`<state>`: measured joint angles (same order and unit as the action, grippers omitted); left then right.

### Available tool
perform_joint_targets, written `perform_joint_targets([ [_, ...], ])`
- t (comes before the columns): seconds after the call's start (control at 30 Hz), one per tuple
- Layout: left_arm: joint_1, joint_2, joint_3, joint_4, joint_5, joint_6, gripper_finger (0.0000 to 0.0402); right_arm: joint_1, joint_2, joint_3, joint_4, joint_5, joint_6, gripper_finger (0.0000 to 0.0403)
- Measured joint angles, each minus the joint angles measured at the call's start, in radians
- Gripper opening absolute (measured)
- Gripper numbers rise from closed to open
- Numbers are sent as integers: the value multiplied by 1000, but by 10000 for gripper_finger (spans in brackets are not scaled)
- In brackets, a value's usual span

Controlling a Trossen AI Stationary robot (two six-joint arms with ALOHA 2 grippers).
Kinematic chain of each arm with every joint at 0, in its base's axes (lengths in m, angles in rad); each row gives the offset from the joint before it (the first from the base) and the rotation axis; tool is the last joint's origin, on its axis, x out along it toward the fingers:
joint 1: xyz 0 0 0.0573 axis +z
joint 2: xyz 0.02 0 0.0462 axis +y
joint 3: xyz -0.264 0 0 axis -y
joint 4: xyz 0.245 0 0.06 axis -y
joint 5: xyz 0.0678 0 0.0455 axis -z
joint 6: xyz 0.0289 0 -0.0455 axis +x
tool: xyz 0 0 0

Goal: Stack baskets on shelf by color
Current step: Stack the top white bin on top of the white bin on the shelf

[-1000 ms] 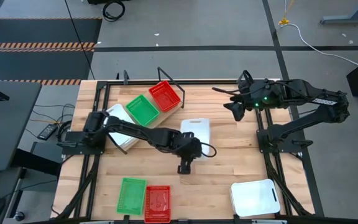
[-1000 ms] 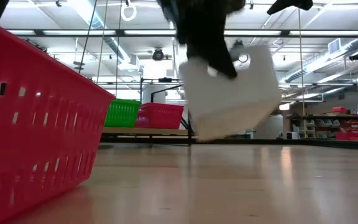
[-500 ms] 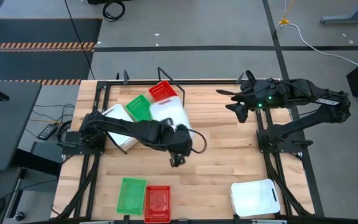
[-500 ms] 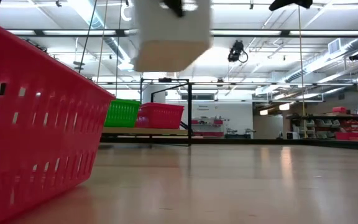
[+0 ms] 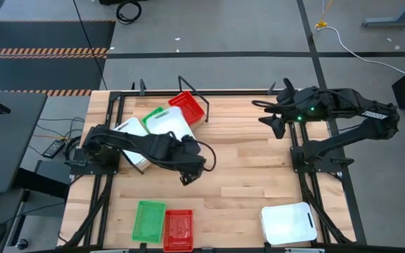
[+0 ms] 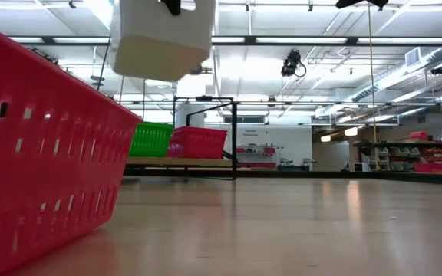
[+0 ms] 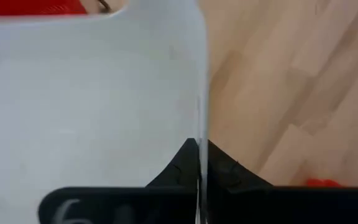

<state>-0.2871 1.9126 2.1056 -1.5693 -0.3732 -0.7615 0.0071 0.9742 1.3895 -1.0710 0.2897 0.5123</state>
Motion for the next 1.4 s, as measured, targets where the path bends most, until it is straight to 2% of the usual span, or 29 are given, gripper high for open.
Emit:
perform_joint_targets([
  [0.2,4,-141,-90,-3,-29,-21,4,0,-8,0,0,0,-11,240],
  [0.37,6,-296,-275,-3,-21,-101,4,0,-8,0,0,0,-10,240],
  [0.57,16,-413,-491,31,71,-166,4,-2,-8,0,2,5,-9,240],
  [0.7,15,-435,-572,47,75,-170,4,-12,-8,0,5,7,2,240],
  [0.97,18,-435,-706,51,148,-142,4,-28,-8,0,8,8,16,240],
  [1.4,87,-437,-760,57,169,-131,5,-31,-8,0,8,8,19,240],
])
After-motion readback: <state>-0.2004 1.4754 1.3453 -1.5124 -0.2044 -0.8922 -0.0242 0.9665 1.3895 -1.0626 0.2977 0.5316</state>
